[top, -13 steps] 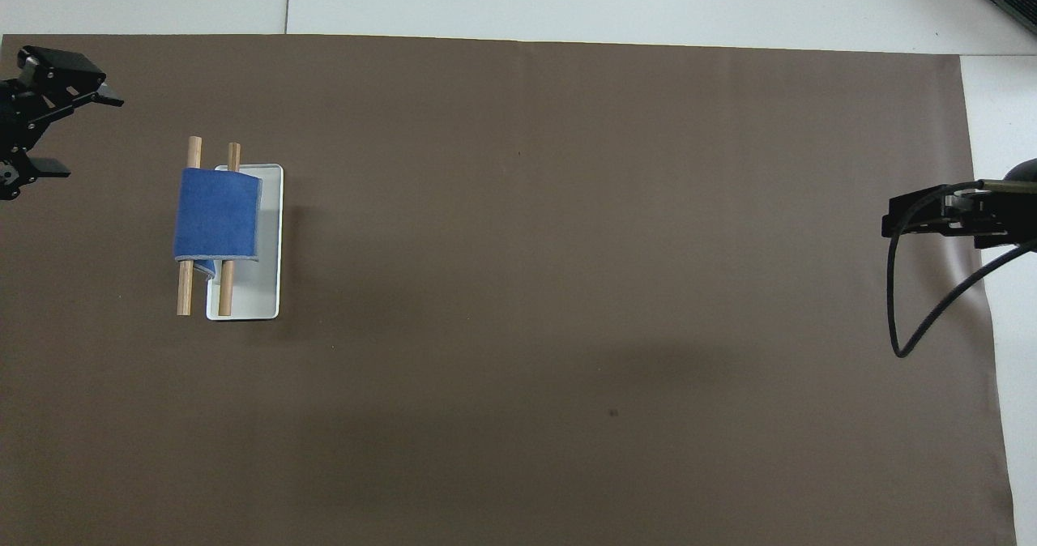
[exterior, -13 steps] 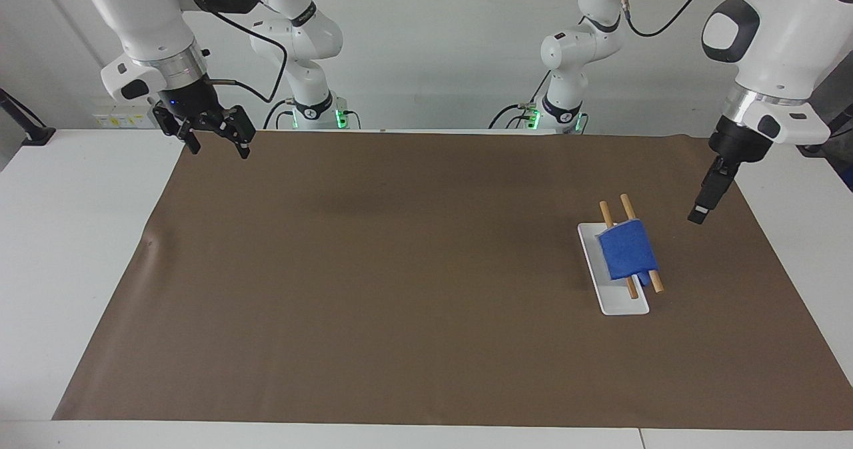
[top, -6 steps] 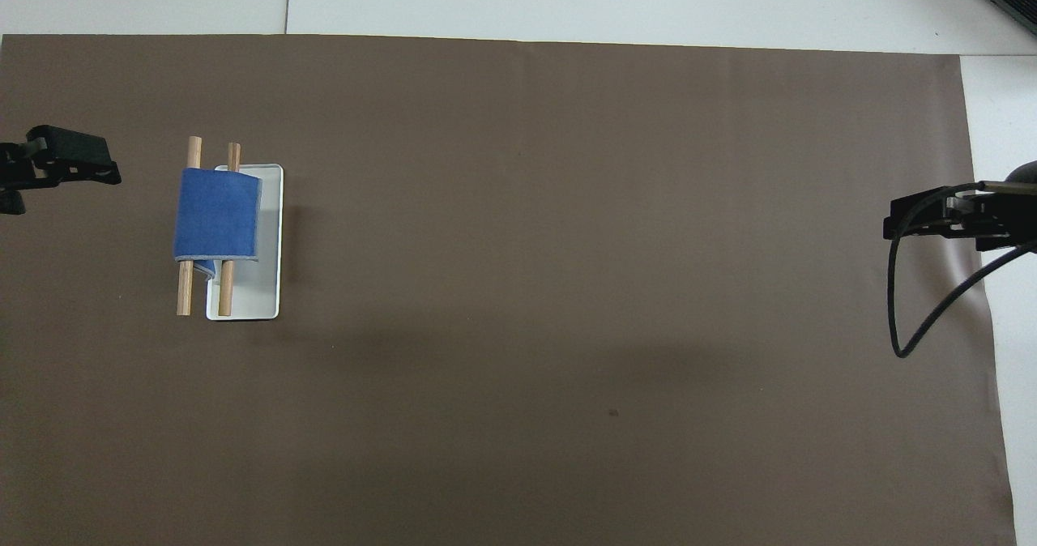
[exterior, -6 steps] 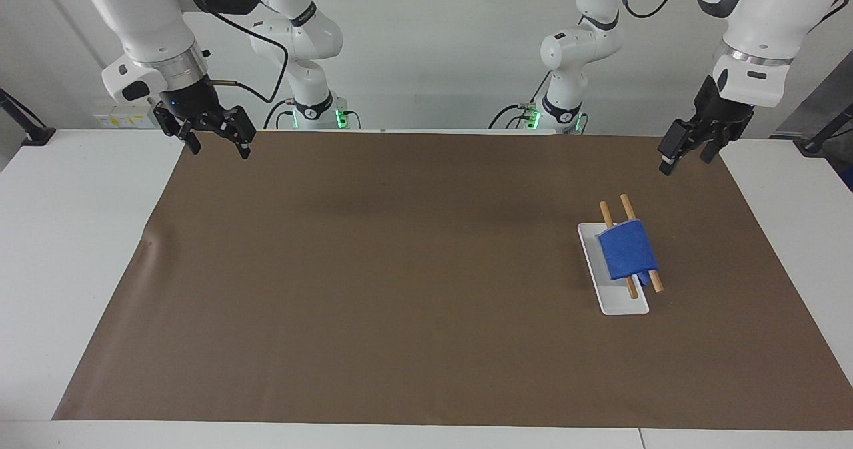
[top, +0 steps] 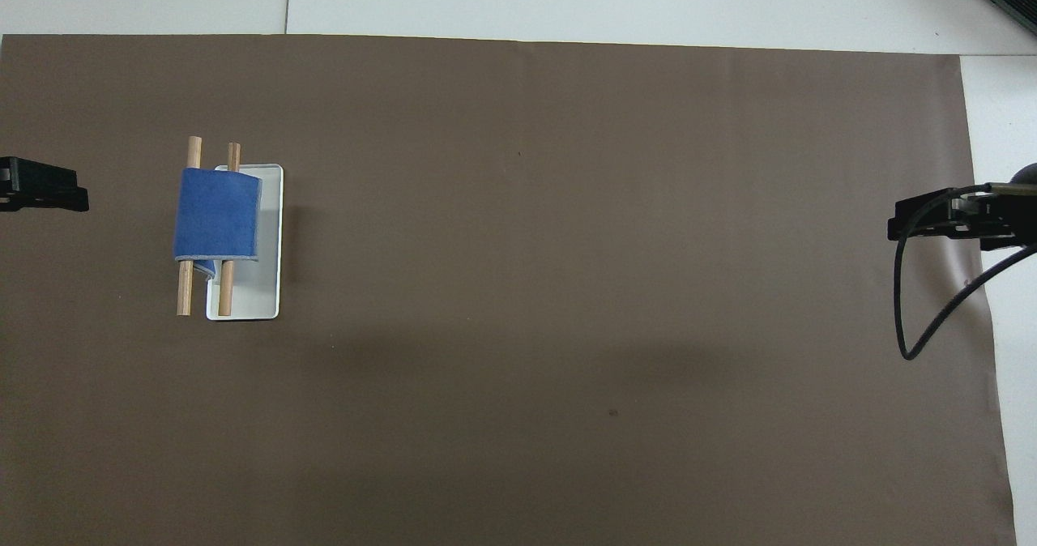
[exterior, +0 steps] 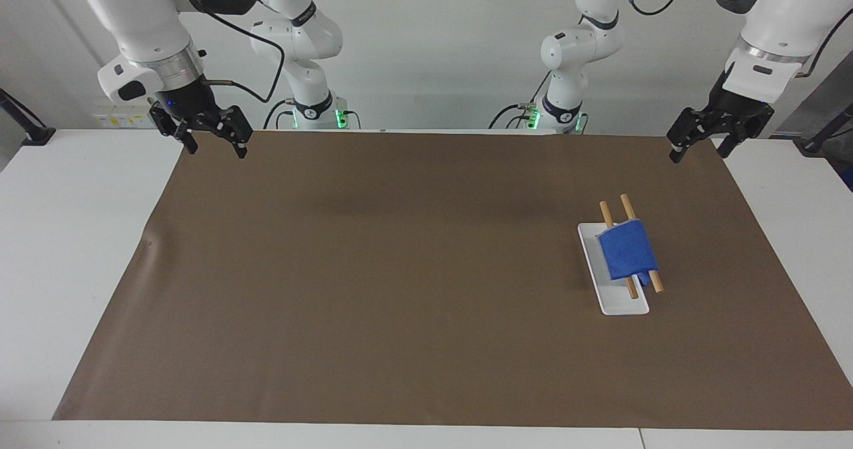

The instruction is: Right arm passes towel to left arm to hang

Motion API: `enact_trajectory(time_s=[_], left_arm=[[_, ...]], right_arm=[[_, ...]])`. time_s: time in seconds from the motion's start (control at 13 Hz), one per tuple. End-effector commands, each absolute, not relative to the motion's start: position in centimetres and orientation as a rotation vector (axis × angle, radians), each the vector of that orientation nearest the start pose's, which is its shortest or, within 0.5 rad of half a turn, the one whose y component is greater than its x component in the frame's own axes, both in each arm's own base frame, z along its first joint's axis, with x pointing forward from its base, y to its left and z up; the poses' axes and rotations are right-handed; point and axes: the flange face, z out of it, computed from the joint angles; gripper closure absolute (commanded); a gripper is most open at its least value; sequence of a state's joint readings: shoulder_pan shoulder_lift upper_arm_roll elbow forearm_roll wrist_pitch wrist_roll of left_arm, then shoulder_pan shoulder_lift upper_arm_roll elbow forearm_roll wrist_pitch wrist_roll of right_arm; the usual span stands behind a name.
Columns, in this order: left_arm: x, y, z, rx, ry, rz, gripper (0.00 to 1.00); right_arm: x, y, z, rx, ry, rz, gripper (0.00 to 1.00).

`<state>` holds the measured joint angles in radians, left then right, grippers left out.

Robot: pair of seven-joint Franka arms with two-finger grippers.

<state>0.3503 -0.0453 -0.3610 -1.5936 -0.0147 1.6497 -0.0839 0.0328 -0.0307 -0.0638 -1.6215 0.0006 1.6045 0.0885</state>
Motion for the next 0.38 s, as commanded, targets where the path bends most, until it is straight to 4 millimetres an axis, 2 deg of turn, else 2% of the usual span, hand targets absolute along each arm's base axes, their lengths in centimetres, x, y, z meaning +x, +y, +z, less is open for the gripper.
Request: enact_trajectory(time_s=[0.0,0.31], left_arm=[[53.76,-1.18,64.66,-3.110,-0.095,-0.126,0.00],[53.58,-1.21,64.48,-3.112,-0.093,-0.104,0.00]], right_arm=[[54.17,-2.07,62.18,-3.159,0.138,0.000,0.00],[54.24,-1.85,62.26,-3.188,0.102,-0.003,0.00]])
